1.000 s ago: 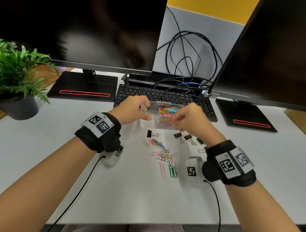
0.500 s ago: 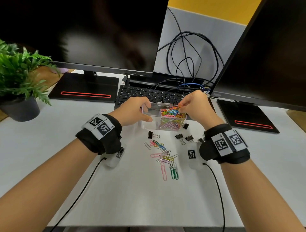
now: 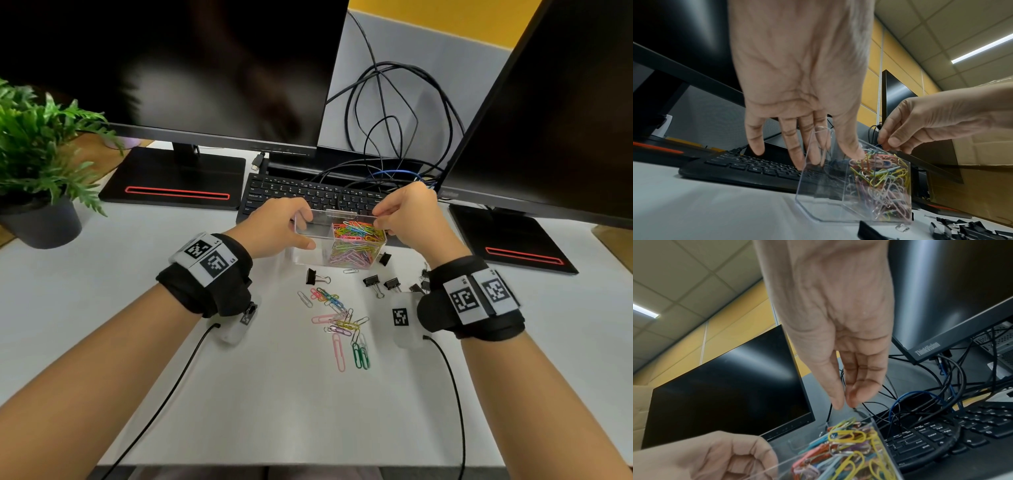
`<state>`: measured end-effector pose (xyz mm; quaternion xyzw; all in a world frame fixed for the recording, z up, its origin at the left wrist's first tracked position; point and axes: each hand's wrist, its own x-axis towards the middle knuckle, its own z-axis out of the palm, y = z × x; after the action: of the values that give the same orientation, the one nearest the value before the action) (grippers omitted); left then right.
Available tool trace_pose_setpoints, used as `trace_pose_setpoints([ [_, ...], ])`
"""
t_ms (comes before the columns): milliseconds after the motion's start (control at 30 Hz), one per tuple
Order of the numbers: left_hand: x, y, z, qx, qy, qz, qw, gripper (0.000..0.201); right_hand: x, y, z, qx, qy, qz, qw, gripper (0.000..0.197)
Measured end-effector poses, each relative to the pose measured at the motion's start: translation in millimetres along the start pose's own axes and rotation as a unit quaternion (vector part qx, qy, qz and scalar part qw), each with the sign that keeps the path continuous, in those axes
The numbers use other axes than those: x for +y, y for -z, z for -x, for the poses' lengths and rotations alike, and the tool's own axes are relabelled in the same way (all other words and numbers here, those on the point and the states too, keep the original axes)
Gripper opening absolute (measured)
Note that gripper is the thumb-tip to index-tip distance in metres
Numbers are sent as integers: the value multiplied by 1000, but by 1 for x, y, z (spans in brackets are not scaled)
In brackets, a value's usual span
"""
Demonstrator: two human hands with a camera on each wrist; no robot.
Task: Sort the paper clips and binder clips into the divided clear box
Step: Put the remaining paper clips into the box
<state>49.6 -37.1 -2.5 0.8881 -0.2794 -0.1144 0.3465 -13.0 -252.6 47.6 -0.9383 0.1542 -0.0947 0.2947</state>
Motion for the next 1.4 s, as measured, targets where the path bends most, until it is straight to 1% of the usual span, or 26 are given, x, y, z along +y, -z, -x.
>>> trace_pose_setpoints([
  [133,-1,0,-1,4,-1,3,1000,43,3,-3,1,0,-3,14,1000,10],
  [200,-2,0,0,4,-1,4,1000,43,2,-6,2,-20,-11,17,1000,7],
  [267,-2,0,0,5,-1,4,1000,42,1,-8,3,-43,-15,37,998,9],
  [300,-2,0,0,5,-2,4,1000,42,1,-8,4,-43,-11,34,998,10],
  [400,-1,0,0,5,-3,7,1000,42,4,-2,10,1,-6,-14,1000,7],
  [467,-2,0,0,6,-3,7,1000,42,7,6,15,23,-13,8,1000,7],
  [500,-2,-1,-1,6,-4,8,1000,42,8,9,17,20,-19,21,999,8],
  [567,-2,-1,-1,5,-5,7,1000,42,10,12,23,-21,-21,51,998,10],
  [700,-2,0,-1,5,-5,9,1000,42,13,-3,42,-165,-26,131,977,12],
  [733,-2,0,-1,4,-4,9,1000,42,13,-8,46,-182,-15,139,973,14],
  [800,-1,0,0,4,-3,4,1000,42,16,-18,52,-188,-6,139,972,21],
  [867,-1,0,-1,6,-2,3,1000,42,19,-27,53,-199,-7,124,972,33],
  [933,-1,0,-1,5,-1,7,1000,42,19,-33,52,-224,1,134,965,46],
  [1033,0,0,0,5,-2,5,1000,42,18,-36,53,-253,11,149,956,51],
  [1133,1,0,1,6,-1,2,1000,42,15,-33,57,-266,38,165,949,48],
  [1200,1,0,1,7,-2,4,1000,42,13,-31,61,-286,60,163,942,40],
  [1300,2,0,1,7,-3,0,1000,43,10,-28,67,-321,61,121,937,26],
  [1367,2,1,1,7,-2,-1,1000,43,7,-24,72,-313,55,127,940,17],
  [1400,2,1,1,6,-3,0,1000,44,6,-21,75,-311,48,139,939,17],
])
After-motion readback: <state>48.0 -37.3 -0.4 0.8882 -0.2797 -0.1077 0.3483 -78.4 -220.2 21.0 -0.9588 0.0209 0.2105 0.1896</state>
